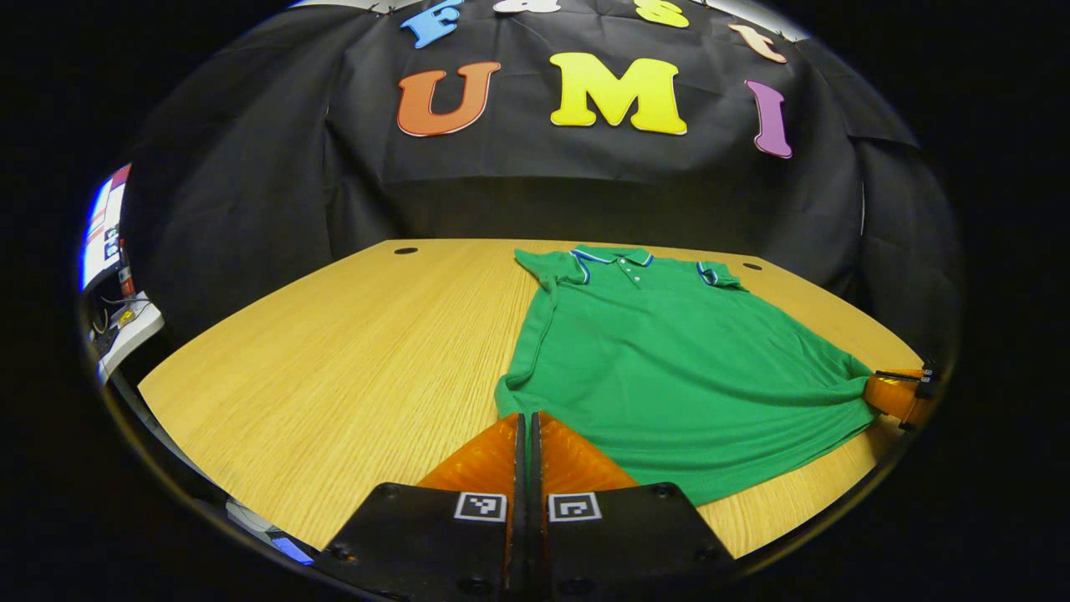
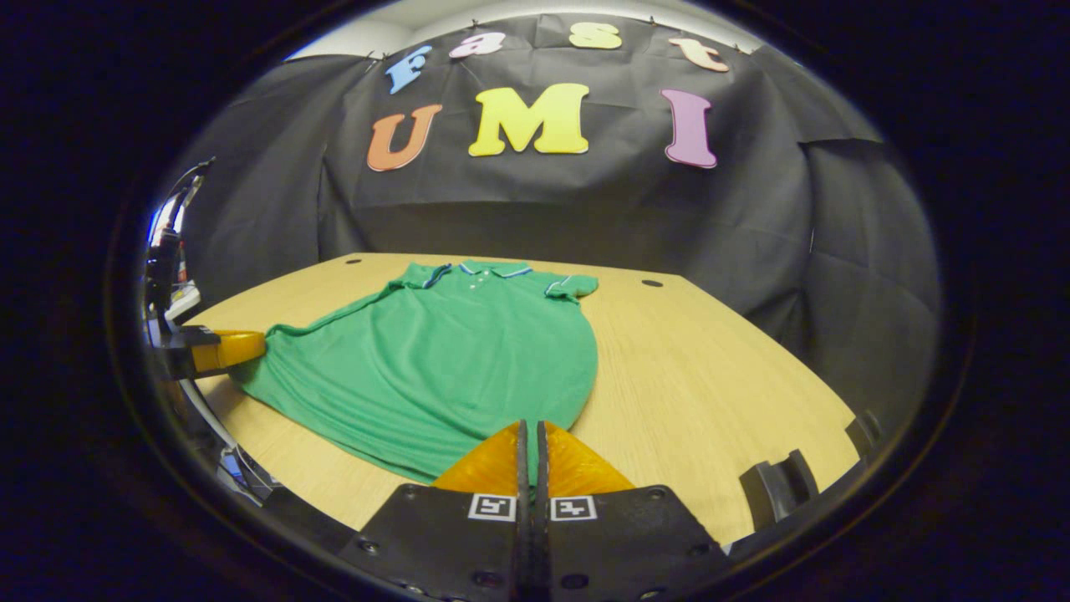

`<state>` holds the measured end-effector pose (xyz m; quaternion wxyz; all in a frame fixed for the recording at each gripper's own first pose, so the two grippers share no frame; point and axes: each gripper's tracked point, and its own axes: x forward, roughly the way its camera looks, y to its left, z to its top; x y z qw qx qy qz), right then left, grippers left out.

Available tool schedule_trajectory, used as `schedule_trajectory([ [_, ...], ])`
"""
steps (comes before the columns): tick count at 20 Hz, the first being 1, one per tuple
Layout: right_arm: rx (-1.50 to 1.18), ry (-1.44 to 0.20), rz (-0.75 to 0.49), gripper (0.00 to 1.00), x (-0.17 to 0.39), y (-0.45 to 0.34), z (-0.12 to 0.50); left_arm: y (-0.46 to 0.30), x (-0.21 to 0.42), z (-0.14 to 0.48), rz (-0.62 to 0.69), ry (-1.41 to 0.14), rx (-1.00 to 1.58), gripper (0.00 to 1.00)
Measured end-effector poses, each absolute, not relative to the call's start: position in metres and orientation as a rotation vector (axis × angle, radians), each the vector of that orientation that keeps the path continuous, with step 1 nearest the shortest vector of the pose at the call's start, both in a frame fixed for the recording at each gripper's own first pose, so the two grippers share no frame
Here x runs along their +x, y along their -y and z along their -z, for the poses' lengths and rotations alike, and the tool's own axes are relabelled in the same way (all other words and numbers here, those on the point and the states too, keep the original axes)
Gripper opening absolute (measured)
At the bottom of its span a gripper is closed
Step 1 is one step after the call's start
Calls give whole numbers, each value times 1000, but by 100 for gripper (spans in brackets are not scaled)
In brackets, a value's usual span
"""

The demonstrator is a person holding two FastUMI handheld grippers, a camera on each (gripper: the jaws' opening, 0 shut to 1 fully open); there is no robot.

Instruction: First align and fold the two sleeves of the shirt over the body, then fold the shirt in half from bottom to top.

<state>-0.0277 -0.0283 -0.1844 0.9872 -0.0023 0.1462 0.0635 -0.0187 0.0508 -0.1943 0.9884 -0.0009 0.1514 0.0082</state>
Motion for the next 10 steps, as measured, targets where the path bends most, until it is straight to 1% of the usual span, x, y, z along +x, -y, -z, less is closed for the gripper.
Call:
schedule_trajectory([
  [4,17,-243,-132,0,-27,31,151,-45,-20,162,0,-233,34,6],
  [8,9,-178,-121,1,-14,35,114,-44,-8,128,-1,-171,54,6],
  [9,13,-161,-119,3,-8,35,104,-44,-2,121,-1,-160,52,5],
  [10,11,-147,-118,0,-2,34,96,-45,4,113,-1,-149,44,6],
])
